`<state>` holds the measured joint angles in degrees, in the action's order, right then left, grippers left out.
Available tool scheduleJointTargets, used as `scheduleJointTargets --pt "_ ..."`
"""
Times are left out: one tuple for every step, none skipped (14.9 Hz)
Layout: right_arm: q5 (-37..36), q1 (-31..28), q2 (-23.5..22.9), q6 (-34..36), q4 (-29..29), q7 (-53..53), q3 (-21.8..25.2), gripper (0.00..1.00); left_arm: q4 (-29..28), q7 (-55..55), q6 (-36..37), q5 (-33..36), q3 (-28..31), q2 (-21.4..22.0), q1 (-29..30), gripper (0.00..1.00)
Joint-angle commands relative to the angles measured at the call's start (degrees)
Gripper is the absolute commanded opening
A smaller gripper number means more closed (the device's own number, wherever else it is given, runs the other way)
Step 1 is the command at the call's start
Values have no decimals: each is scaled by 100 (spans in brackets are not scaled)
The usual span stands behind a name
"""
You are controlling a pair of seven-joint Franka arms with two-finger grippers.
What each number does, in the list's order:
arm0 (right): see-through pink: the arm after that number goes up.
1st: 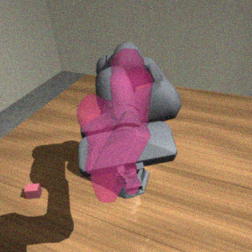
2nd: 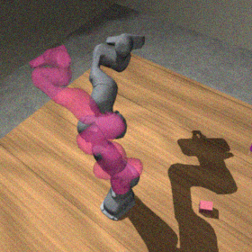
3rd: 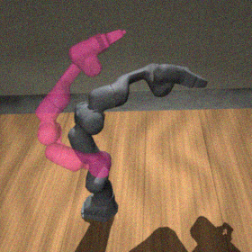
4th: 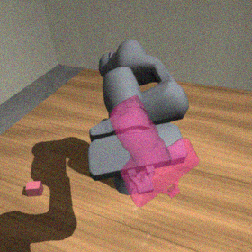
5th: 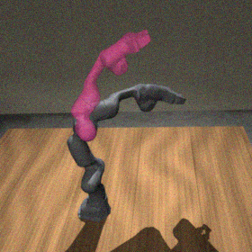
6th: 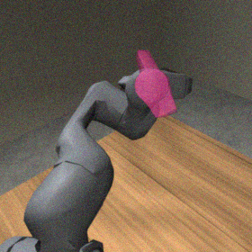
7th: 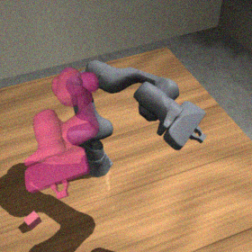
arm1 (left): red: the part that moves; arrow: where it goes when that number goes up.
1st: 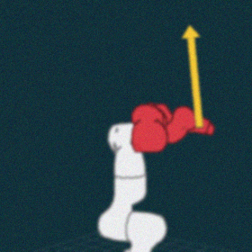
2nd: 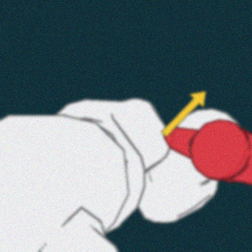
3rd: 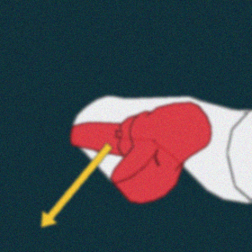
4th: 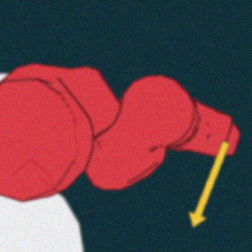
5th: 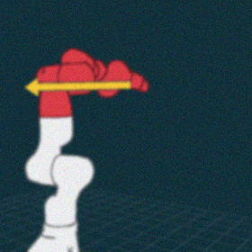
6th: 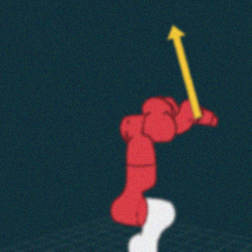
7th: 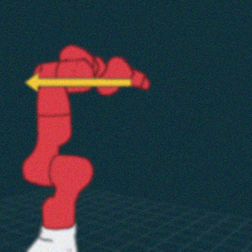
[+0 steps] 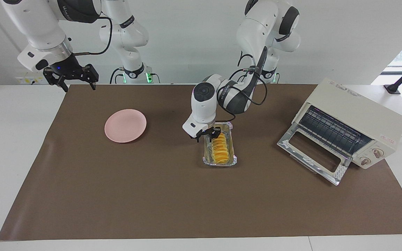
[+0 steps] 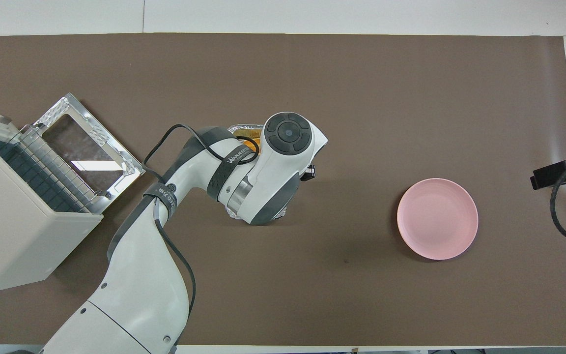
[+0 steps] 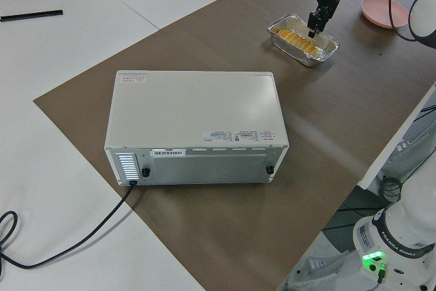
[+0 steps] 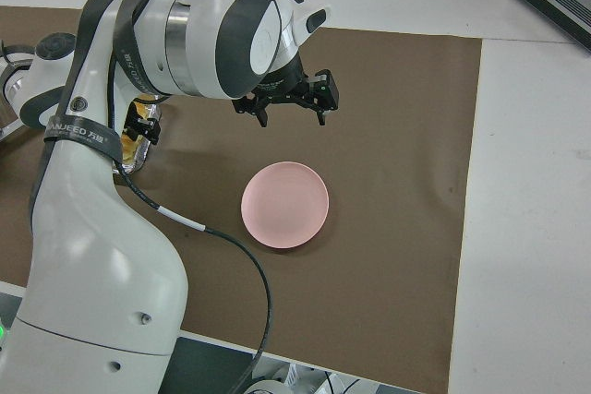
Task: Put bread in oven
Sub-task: 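Lift the foil tray with the left gripper and carry it to the oven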
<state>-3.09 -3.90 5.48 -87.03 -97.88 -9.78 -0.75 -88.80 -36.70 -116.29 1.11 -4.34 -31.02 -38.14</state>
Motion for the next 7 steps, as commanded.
scheduleJointTargets --pt "176 -49 15 -166 -91 99 -4 100 -471 -118 -289 118 82 280 -80 45" --pt "238 -49 -11 -174 -74 99 5 100 -480 -135 -298 118 82 289 -80 44" --pt "239 -41 -37 -200 -56 99 5 100 -481 -179 -324 118 82 281 -80 42" --pt "239 -41 -99 -288 -47 99 5 100 -489 -180 -316 118 82 289 -97 37" --pt "230 -41 -117 -358 -47 90 5 100 -507 -188 -316 118 82 289 -106 34" --pt "230 -41 -117 -342 -47 90 5 100 -550 -223 -324 118 82 298 -106 33" --pt "221 -41 -117 -341 -47 99 5 100 -560 -302 -325 118 82 298 -106 30"
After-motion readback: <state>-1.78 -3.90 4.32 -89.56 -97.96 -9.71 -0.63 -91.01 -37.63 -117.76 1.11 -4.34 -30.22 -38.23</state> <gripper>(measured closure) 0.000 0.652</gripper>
